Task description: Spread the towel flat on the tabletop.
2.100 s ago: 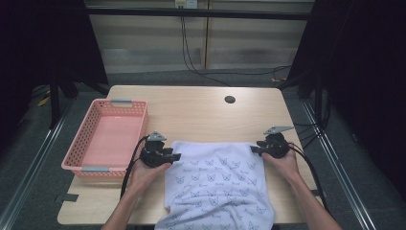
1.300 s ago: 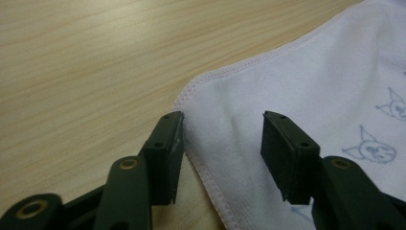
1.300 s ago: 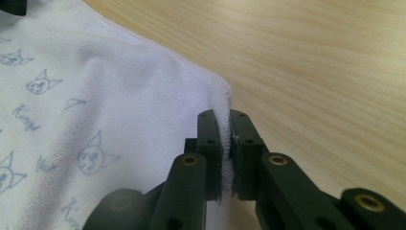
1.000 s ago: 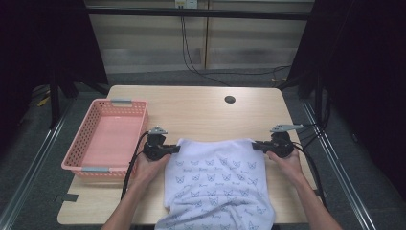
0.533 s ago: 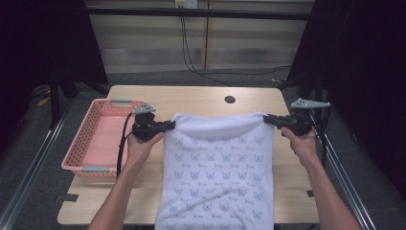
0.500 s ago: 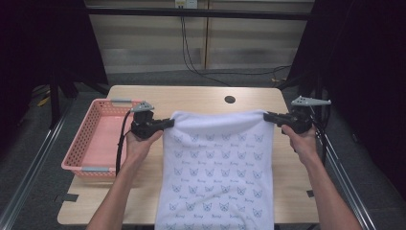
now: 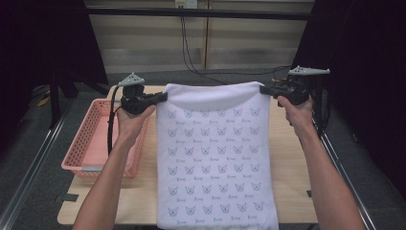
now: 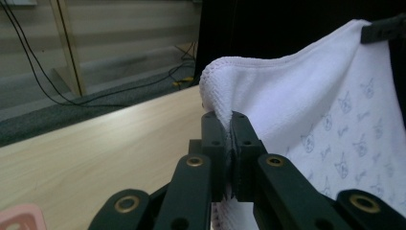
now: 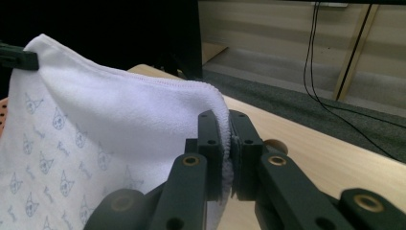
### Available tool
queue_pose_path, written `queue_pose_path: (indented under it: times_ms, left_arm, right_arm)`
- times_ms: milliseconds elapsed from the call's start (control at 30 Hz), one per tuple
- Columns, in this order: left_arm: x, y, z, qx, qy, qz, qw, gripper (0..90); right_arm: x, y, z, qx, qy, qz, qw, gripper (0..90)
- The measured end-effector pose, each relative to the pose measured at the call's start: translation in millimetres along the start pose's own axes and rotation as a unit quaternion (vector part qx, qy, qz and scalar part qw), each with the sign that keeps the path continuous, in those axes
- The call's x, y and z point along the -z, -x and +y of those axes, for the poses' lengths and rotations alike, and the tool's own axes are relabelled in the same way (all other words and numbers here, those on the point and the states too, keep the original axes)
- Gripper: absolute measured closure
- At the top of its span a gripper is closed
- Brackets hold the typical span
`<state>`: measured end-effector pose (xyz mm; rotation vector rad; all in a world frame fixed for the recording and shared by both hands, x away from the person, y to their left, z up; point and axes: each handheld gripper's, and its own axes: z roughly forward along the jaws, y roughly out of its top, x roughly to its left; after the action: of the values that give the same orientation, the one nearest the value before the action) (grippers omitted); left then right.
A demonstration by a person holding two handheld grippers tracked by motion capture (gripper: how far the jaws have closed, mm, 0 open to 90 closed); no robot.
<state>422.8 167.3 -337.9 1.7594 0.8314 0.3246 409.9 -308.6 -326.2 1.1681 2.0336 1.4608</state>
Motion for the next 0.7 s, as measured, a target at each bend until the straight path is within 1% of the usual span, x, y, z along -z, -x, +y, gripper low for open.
queue_pose_path:
  times_ms: [33, 100, 167, 233, 300, 367, 433, 500, 600, 633, 667, 700]
  left_arm:
    - [1.6, 0.2, 4.2, -0.003, 0.005, -0.001, 1.0000, 87.1]
    - [5.9, 1.0, 11.8, -0.007, 0.016, -0.011, 0.9998, 87.1]
    - [7.5, 4.1, 18.8, -0.022, 0.013, -0.005, 0.9997, 87.1]
    - [7.8, 3.2, 25.0, -0.019, 0.020, -0.004, 0.9996, 87.1]
    - [6.1, 1.3, 30.0, -0.016, 0.023, 0.000, 0.9996, 87.1]
    - [3.2, 1.2, 28.4, -0.012, 0.021, 0.001, 0.9997, 87.0]
    - [1.3, 2.9, 21.0, -0.016, 0.013, 0.000, 0.9998, 87.0]
    - [1.5, 5.3, 10.4, -0.012, 0.007, -0.005, 0.9999, 87.0]
    - [6.6, 12.8, -4.5, -0.016, -0.004, -0.012, 0.9998, 87.0]
    - [9.9, 16.3, -9.2, -0.018, -0.005, -0.013, 0.9997, 87.0]
    - [14.5, 19.9, -15.2, -0.016, -0.005, -0.017, 0.9997, 87.0]
    - [17.2, 22.6, -18.9, -0.014, -0.006, -0.021, 0.9997, 87.0]
  right_arm:
    - [-1.1, 1.2, 3.8, -0.001, 0.002, -0.004, 1.0000, 85.3]
    - [-2.0, 3.1, 11.3, 0.000, 0.003, -0.010, 0.9999, 85.4]
    - [-1.7, 5.0, 18.5, 0.002, 0.007, -0.017, 0.9998, 85.5]
    - [-0.4, 5.7, 25.5, 0.001, 0.016, -0.019, 0.9997, 85.6]
    - [1.3, 5.1, 33.4, 0.005, 0.019, -0.022, 0.9996, 85.6]
    - [3.8, 3.6, 37.4, 0.008, 0.025, -0.024, 0.9994, 85.6]
    - [5.5, 2.8, 33.2, 0.009, 0.023, -0.020, 0.9995, 85.6]
    - [7.8, 2.1, 23.0, 0.005, 0.018, -0.013, 0.9997, 85.6]
    - [13.6, -1.9, 5.4, -0.001, 0.009, -0.004, 0.9999, 85.6]
    - [16.7, -4.5, -0.4, -0.006, 0.010, 0.007, 0.9999, 85.6]
    - [20.2, -7.9, -6.1, -0.006, 0.011, 0.023, 0.9997, 85.6]
    - [25.7, -13.1, -13.4, -0.003, 0.010, 0.032, 0.9994, 85.6]
